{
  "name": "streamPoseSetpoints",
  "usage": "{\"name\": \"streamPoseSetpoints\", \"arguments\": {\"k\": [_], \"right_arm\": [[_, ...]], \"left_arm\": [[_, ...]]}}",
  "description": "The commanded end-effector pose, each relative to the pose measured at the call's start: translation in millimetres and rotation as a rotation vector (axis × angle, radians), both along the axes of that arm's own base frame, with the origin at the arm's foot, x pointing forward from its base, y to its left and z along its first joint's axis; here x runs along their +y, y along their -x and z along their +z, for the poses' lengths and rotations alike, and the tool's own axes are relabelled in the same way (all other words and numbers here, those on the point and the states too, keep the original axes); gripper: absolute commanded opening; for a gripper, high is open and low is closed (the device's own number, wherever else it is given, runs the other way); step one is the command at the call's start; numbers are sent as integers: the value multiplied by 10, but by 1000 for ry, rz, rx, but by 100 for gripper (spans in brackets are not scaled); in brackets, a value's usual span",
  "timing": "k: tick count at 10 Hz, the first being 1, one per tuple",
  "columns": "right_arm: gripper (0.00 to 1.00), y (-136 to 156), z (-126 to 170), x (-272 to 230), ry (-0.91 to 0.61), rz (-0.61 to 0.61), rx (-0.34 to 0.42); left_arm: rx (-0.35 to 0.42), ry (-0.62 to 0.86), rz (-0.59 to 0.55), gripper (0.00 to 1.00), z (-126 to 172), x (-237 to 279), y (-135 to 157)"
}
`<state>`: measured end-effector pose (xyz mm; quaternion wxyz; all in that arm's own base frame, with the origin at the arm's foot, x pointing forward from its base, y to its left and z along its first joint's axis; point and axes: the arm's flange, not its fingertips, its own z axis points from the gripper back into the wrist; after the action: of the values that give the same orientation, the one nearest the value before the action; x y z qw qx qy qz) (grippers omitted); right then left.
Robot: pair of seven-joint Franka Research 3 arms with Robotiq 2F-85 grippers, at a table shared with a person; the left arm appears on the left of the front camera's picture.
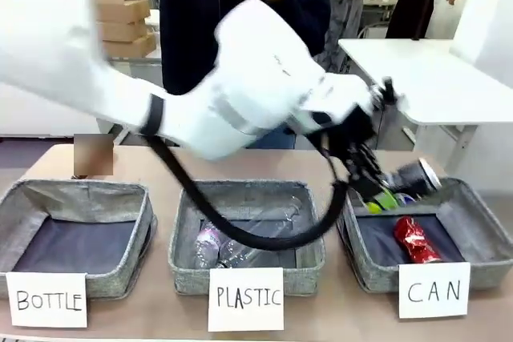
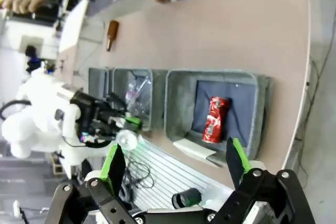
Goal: Sort the can waste into the basket.
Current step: Pick up the can waste from the table and place it in the right Fabric basket.
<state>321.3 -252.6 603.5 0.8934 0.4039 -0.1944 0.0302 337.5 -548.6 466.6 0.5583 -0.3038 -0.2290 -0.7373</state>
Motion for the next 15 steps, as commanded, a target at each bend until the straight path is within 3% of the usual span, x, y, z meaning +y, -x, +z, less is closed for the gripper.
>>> {"name": "streamPoseSetpoints", "arguments": {"k": [1,5,6,7,8,12,14,15], "right_arm": [[100,-20,164,136,38,59,8],[100,-20,164,136,38,59,8],[100,-20,164,136,38,59,8],[100,-20,164,136,38,59,8],[100,-20,164,136,38,59,8],[100,-20,164,136,38,59,8],[100,-36,144,140,21,52,-8],[100,-184,139,300,55,90,9]], "left_arm": [[-14,-45,-12,40,-17,-558,-168],[-41,-98,7,40,-200,-754,-186],[-39,-121,6,61,-240,-797,-194],[-47,-152,10,96,-300,-800,-151],[-29,-183,12,100,-330,-793,-150],[-26,-183,28,100,-219,-722,-355],[29,-219,29,100,-228,-470,-307],[80,-235,27,100,-213,-175,-271]]}}
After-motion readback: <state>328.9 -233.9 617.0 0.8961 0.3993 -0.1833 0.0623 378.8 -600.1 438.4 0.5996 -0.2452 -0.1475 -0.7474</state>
